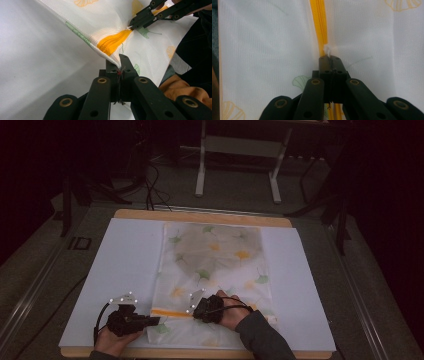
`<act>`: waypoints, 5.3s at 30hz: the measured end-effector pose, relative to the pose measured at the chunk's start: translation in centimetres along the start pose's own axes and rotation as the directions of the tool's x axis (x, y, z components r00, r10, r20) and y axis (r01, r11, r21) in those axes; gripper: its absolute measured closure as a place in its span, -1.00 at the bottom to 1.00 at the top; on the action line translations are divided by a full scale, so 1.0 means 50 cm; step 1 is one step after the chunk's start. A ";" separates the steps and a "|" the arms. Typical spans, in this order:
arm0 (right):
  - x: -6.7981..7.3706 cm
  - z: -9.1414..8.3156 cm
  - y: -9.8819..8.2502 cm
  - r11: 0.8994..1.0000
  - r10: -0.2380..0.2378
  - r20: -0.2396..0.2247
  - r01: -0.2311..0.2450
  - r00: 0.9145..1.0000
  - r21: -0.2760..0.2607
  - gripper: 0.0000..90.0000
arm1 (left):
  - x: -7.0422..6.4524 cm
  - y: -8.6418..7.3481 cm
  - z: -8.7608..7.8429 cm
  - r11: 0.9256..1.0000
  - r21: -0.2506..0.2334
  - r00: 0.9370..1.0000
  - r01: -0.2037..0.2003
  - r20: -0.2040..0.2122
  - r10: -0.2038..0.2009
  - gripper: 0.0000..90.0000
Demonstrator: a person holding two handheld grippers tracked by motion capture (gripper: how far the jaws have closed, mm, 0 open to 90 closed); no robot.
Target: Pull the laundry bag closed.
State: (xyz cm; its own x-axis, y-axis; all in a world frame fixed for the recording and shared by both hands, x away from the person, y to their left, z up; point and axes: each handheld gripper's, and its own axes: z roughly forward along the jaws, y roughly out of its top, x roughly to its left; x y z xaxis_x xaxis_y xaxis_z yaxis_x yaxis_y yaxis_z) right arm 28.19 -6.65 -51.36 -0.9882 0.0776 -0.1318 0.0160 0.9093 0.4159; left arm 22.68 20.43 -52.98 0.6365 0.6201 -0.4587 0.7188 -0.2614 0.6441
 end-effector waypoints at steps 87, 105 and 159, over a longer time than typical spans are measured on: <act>-0.014 -0.088 -0.179 0.992 0.113 0.121 -0.119 0.986 0.049 1.00 | 0.009 -0.003 -0.018 0.999 -0.029 1.000 0.014 -0.013 -0.014 0.96; -0.016 -0.108 -0.227 0.984 0.170 0.126 -0.176 0.977 0.031 1.00 | 0.010 -0.004 -0.018 0.999 -0.028 1.000 0.015 -0.014 -0.015 0.96; -0.025 -0.185 -0.343 0.959 0.258 0.202 -0.276 0.945 0.067 1.00 | 0.011 -0.004 -0.021 0.999 -0.032 1.000 0.018 -0.011 -0.019 0.96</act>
State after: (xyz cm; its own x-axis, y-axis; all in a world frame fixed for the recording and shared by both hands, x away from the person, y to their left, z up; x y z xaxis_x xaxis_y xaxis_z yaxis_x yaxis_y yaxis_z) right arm 27.74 -26.14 -49.99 -0.8990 0.3902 -0.1989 0.2981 0.8779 0.3747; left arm 22.60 21.62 -52.72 0.6199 0.6330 -0.4638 0.7210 -0.2260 0.6551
